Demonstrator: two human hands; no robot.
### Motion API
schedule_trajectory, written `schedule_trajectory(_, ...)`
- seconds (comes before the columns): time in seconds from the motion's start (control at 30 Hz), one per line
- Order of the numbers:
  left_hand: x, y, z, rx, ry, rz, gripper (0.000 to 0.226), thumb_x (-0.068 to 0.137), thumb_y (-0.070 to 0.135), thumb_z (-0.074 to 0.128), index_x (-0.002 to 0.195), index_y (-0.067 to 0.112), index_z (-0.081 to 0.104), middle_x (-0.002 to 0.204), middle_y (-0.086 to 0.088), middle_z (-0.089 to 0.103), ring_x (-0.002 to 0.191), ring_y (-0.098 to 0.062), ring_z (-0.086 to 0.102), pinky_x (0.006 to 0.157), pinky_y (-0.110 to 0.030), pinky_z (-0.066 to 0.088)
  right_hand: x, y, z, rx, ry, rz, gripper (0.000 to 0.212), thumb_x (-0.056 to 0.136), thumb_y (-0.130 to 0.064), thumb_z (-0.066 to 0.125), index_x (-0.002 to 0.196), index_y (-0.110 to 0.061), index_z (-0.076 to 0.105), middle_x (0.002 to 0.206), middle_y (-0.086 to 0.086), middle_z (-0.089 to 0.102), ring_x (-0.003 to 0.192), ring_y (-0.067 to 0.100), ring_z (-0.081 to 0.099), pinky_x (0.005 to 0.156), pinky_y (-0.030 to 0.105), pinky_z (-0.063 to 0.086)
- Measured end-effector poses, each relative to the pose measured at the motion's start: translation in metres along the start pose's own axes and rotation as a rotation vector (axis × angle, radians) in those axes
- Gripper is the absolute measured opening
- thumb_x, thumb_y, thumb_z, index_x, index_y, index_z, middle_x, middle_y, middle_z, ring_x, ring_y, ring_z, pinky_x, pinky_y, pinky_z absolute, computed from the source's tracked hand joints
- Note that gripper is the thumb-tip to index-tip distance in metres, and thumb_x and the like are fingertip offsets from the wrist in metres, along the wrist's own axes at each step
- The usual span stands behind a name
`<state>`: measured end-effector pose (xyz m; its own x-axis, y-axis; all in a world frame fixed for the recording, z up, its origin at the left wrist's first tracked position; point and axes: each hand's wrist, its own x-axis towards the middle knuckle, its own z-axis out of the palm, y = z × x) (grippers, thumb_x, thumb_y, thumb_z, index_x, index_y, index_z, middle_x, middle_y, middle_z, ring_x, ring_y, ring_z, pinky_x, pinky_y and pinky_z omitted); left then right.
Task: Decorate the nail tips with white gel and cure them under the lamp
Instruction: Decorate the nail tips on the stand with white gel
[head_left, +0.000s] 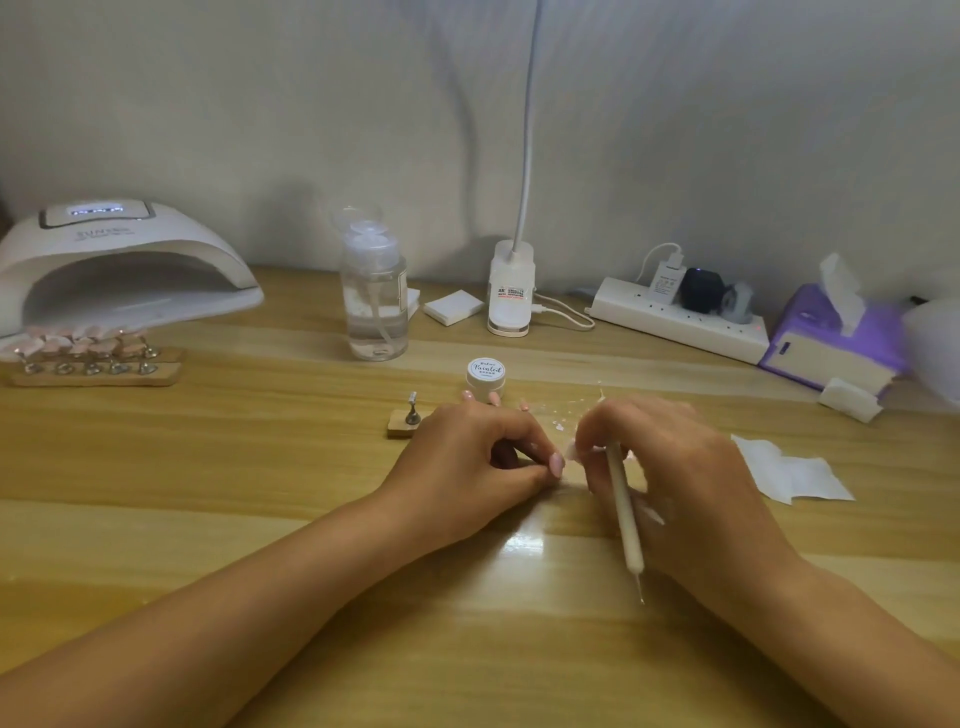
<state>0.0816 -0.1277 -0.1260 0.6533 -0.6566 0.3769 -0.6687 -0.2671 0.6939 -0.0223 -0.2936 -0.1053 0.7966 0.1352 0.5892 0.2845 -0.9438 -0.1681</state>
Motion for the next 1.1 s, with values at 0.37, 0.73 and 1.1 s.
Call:
schedule_trajectory(0.37,0.001,0.001,-0.003,0.024,-0.016,0.010,0.012,0.079,0.020,0.078,0.079,0.031,0.073,0.057,0.029,0.059,0.063,0.007,0.059,0.067,-0.013,0.037,0.003,-0.010,0.003,-0.022,-0.066,-0.040,0.034,0.068,0.005,0.082,0.086,-0.015,0.063,0.080,0.000,0.065,0.075,0.025,0.061,0.065,0.039,0.050)
schedule_trajectory(0.73,0.002,-0.002,-0.001,0.021,-0.005,0.020,0.012,0.078,0.019,0.078,0.079,0.031,0.074,0.056,0.028,0.059,0.061,0.009,0.057,0.063,-0.010,0.035,-0.001,-0.014,0.003,0.027,-0.095,0.008,0.034,0.068,0.003,0.083,0.086,-0.017,0.063,0.082,-0.005,0.064,0.074,0.021,0.059,0.065,0.038,0.050)
schedule_trajectory(1.1,-0.002,0.002,-0.001,-0.006,-0.001,0.015,0.014,0.081,0.015,0.077,0.076,0.027,0.073,0.058,0.036,0.058,0.055,0.008,0.055,0.087,0.005,0.023,0.026,0.095,-0.023,-0.117,-0.013,0.569,0.015,0.089,-0.027,0.074,0.101,-0.018,0.067,0.085,-0.003,0.067,0.087,0.030,0.062,0.073,0.036,0.040)
